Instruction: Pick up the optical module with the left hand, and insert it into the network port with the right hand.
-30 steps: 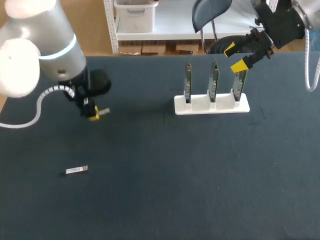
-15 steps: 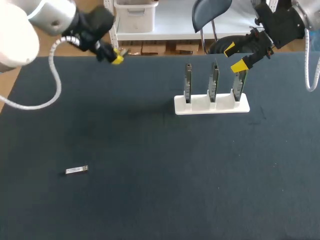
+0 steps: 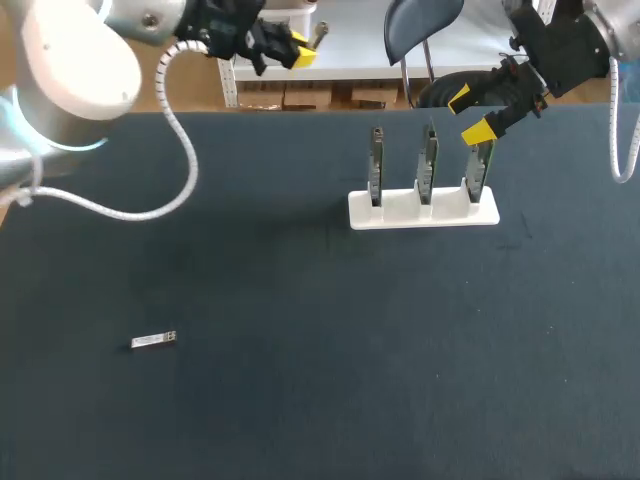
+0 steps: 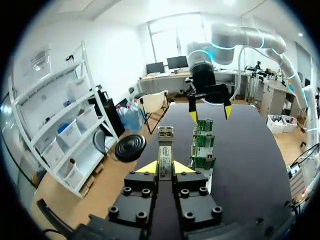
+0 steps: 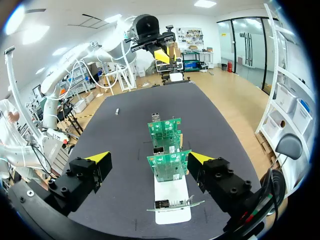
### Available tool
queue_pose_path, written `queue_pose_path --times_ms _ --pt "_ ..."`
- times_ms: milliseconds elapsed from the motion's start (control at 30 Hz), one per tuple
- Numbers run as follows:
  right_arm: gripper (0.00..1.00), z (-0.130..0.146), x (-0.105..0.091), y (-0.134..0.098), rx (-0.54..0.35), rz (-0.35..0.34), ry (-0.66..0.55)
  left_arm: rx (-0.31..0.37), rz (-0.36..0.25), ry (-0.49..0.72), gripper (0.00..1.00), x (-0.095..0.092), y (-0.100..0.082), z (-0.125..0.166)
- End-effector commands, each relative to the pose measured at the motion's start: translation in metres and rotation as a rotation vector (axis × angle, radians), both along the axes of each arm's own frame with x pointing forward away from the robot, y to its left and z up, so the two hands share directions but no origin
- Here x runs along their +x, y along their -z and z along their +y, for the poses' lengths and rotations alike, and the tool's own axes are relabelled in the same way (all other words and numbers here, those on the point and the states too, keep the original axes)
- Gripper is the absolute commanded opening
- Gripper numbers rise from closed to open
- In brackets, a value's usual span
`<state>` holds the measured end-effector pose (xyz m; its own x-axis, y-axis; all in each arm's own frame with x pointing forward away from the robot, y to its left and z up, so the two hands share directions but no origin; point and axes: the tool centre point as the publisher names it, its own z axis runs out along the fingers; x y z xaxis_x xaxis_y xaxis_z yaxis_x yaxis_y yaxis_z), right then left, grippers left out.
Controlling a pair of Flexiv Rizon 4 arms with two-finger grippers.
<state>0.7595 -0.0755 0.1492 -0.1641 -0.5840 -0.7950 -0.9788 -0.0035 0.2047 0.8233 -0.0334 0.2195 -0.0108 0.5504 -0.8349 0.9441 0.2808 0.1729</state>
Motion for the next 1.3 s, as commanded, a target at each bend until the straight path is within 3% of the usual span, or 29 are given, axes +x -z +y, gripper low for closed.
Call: queue_pose_path --times_ms 33,267,733,1067,1300 --pt "1.00 0.001 0.000 0.000 -0.001 -0.001 0.000 -0.195 -0.041 0.081 0.00 0.003 0.005 -0.022" --pt "1.00 0.001 0.000 0.000 -0.001 -0.001 0.000 -0.315 -0.003 0.159 0.00 -0.003 -0.002 -0.063" --pt "1.00 0.001 0.000 0.000 -0.001 -0.001 0.000 -0.379 0.028 0.231 0.00 -0.020 -0.003 -0.111" --pt "1.00 0.001 0.000 0.000 -0.001 -0.001 0.000 -0.445 0.105 0.343 0.00 -0.040 0.009 -0.138" --pt "1.00 0.001 0.000 0.000 -0.001 -0.001 0.000 -0.446 0.118 0.308 0.00 -0.044 0.017 -0.146"
